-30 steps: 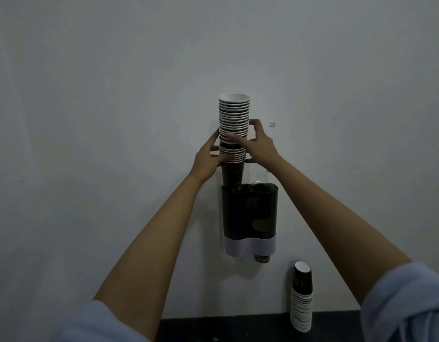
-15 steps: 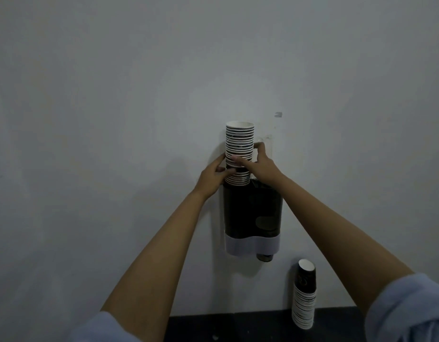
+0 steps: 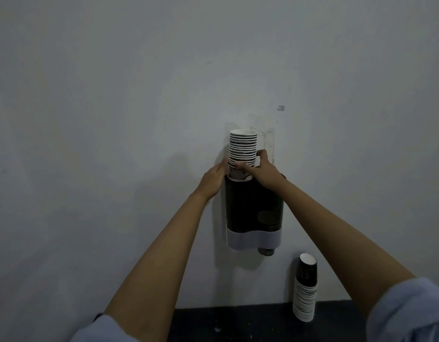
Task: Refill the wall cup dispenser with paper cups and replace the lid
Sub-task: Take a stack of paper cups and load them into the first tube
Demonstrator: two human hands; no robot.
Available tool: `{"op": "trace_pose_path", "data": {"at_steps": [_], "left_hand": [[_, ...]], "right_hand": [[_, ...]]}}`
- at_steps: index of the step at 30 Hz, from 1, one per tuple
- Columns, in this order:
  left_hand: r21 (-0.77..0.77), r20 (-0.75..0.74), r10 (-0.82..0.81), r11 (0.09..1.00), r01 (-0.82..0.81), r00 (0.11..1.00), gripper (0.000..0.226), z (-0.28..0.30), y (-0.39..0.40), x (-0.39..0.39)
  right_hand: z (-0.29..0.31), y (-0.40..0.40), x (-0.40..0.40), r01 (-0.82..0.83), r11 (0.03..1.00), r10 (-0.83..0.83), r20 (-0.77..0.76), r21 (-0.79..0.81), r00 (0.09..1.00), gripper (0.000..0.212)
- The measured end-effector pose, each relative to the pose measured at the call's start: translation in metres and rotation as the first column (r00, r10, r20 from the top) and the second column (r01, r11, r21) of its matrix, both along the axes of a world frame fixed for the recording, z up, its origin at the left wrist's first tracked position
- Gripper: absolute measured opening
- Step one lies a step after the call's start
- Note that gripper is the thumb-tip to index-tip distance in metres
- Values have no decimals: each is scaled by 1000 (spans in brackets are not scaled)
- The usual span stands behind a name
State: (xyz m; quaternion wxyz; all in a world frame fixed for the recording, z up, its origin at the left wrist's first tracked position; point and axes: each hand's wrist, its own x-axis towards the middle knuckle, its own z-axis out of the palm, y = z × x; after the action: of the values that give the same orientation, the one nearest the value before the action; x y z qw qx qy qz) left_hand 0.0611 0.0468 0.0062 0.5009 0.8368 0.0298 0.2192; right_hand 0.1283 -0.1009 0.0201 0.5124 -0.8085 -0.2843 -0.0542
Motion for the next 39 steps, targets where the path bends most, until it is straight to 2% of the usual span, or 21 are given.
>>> {"op": "trace_pose_path", "data": {"at_steps": [4, 8, 11, 14, 21, 23, 25, 28, 30, 34, 37, 39], "left_hand": [[11, -19, 4, 1000, -4, 1000, 68, -2, 2, 3], [36, -47, 34, 999, -32, 998, 95, -7, 5, 6], [50, -72, 50, 998, -47, 996, 105, -13, 7, 6], [52, -88, 52, 998, -47, 995, 99, -18, 7, 5], [25, -131, 67, 998, -65, 989, 107, -24, 13, 6], [14, -128, 62, 998, -60, 990, 99, -23, 13, 5], [-6, -99, 39, 999, -40, 994, 81, -22, 10, 4], [-20, -76, 12, 1000, -13, 997, 66, -22, 10, 4], [-23, -86, 10, 1000, -12, 996, 67, -24, 10, 6], [-2, -108, 2, 1000, -2, 994, 76, -27, 10, 7], [24, -121, 24, 999, -21, 992, 87, -26, 10, 7], [18, -118, 23, 1000, -21, 993, 87, -25, 10, 7]], "right_hand": [[0, -2, 0, 2, 1000, -1, 16, -23, 1000, 73], [-2, -4, 1, 34, 998, -33, 34, -57, 999, 75], [-3, -4, 1, 36, 993, -35, 11, -109, 999, 79], [-3, -5, 1, 5, 989, -1, 25, -149, 1000, 85], [-3, -5, 2, -35, 975, 45, 41, -220, 998, 84], [-2, -5, 1, -49, 973, 60, 42, -224, 997, 79], [0, -5, 0, -50, 971, 57, 23, -232, 998, 76], [0, -5, 1, -39, 970, 46, 23, -240, 999, 93], [-3, -5, 3, -33, 973, 40, 24, -230, 999, 93], [-5, -3, 3, 14, 972, -1, 57, -234, 998, 78], [-6, 2, 5, 32, 966, -16, 66, -256, 998, 77], [-5, 4, 6, 17, 955, 3, 67, -296, 998, 80]]}}
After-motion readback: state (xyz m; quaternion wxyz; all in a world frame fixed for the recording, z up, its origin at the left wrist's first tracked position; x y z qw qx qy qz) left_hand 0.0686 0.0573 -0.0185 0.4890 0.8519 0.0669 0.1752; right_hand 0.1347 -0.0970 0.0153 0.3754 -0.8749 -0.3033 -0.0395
